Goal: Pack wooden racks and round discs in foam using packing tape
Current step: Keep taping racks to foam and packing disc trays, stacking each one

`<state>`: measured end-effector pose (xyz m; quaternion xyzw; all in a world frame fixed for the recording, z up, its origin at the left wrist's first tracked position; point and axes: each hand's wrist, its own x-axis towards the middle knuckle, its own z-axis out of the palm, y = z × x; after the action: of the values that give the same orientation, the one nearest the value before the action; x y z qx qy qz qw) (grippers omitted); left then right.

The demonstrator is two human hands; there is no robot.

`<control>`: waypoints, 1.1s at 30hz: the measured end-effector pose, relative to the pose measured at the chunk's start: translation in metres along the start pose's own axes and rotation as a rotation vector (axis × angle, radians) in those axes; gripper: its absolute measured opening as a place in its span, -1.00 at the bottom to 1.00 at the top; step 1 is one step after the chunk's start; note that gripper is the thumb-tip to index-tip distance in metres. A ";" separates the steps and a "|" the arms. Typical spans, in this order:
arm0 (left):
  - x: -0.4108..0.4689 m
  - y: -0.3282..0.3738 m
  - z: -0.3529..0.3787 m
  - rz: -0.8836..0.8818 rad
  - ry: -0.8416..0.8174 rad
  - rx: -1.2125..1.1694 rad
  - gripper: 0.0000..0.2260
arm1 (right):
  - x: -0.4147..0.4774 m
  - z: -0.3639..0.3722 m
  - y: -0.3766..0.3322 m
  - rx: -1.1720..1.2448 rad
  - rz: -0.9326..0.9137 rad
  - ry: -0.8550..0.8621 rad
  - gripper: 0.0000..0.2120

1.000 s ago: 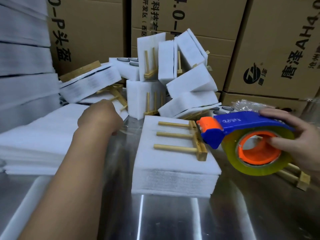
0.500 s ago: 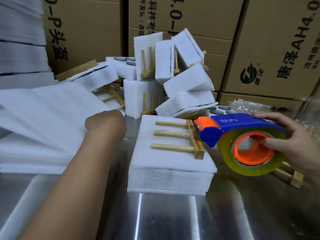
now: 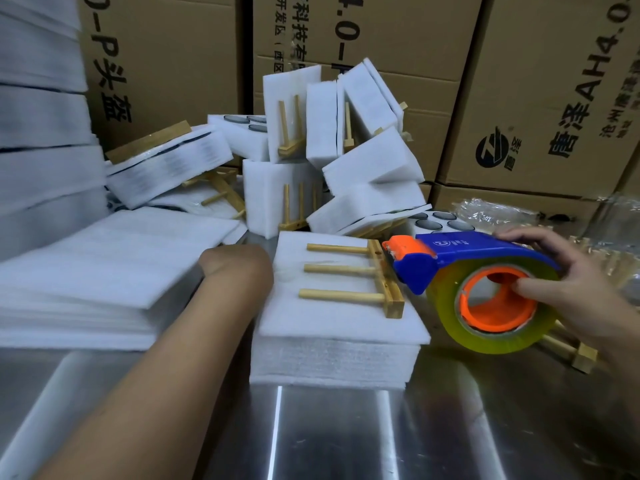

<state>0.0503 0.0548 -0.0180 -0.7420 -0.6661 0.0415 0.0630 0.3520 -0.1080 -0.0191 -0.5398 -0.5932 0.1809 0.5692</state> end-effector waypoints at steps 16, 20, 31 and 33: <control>0.002 -0.013 0.016 0.167 -0.269 -0.126 -0.56 | -0.001 0.010 -0.005 0.043 0.093 -0.008 -0.43; 0.004 -0.011 0.024 0.200 -0.145 -0.046 -0.54 | -0.002 0.012 -0.006 0.044 0.107 -0.023 -0.44; 0.015 -0.011 0.029 0.265 0.000 0.033 -0.55 | -0.001 0.015 -0.001 0.059 0.108 -0.045 -0.42; 0.013 -0.011 0.017 0.227 0.130 -0.061 -0.55 | -0.001 0.014 0.000 0.054 0.107 -0.046 -0.42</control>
<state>0.0387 0.0691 -0.0328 -0.8153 -0.5733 -0.0200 0.0784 0.3396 -0.1030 -0.0240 -0.5507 -0.5715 0.2394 0.5592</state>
